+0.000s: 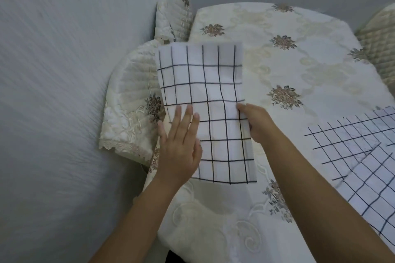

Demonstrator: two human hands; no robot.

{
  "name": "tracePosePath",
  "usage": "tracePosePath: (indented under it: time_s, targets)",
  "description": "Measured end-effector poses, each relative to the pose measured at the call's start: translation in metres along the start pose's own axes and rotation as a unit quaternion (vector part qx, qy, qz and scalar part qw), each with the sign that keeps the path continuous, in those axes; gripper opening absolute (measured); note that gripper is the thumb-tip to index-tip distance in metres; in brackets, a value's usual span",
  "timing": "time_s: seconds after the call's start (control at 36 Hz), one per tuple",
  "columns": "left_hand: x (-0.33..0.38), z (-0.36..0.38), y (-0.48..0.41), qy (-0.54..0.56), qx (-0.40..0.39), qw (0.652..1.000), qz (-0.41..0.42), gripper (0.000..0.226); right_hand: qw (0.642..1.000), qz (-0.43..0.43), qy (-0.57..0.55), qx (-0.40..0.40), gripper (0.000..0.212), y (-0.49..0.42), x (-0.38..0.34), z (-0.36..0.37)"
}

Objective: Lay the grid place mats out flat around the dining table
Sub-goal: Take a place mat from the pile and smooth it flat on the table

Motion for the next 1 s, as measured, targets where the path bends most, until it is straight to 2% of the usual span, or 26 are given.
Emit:
tracePosePath:
  time_s: [0.14,0.22,0.28,0.33,0.42,0.44,0.61,0.67,0.81,1.0]
  targets:
    - [-0.011,0.034,0.025,0.032,-0.112,0.993,-0.034,0.044,0.992,0.119,0.028,0.013,0.011,-0.011,0.064,0.009]
    - [-0.017,0.057,0.046,0.025,-0.192,0.980,-0.044,0.042,0.985,0.163,0.045,0.041,0.037,-0.008,0.087,0.013]
    - [-0.020,0.071,0.060,0.008,-0.250,0.967,-0.048,0.042,0.980,0.184,0.052,0.059,0.043,-0.009,0.105,0.014]
    - [-0.023,0.083,0.072,-0.002,-0.306,0.950,-0.067,0.043,0.977,0.197,0.057,0.060,0.041,-0.010,0.116,0.015]
    - [-0.025,0.094,0.084,-0.015,-0.372,0.924,-0.086,0.045,0.975,0.210,0.062,0.043,0.016,-0.008,0.125,0.018]
    - [-0.026,0.097,0.087,-0.022,-0.388,0.917,-0.090,0.045,0.974,0.213,0.062,0.038,0.020,-0.008,0.128,0.019]
    - [-0.028,0.104,0.100,-0.036,-0.445,0.888,-0.106,0.049,0.981,0.173,0.077,0.034,0.008,-0.011,0.135,0.014]
    - [-0.028,0.104,0.103,-0.036,-0.454,0.883,-0.114,0.049,0.983,0.153,0.095,0.041,0.012,-0.009,0.133,0.011]
    - [-0.029,0.105,0.109,-0.041,-0.474,0.870,-0.129,0.051,0.982,0.125,0.127,0.055,0.039,-0.007,0.132,0.006]
    - [-0.031,0.105,0.110,-0.040,-0.458,0.878,-0.136,0.052,0.981,0.117,0.134,0.076,0.042,-0.007,0.136,0.008]
Point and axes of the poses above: each hand's wrist, its own y-axis away from the middle knuckle, its own z-axis out of the palm, x = y × z, the point moved 5 cm from there along -y, towards the middle knuckle, and after that the axes turned 15 degrees about y, right-handed, at the moved point
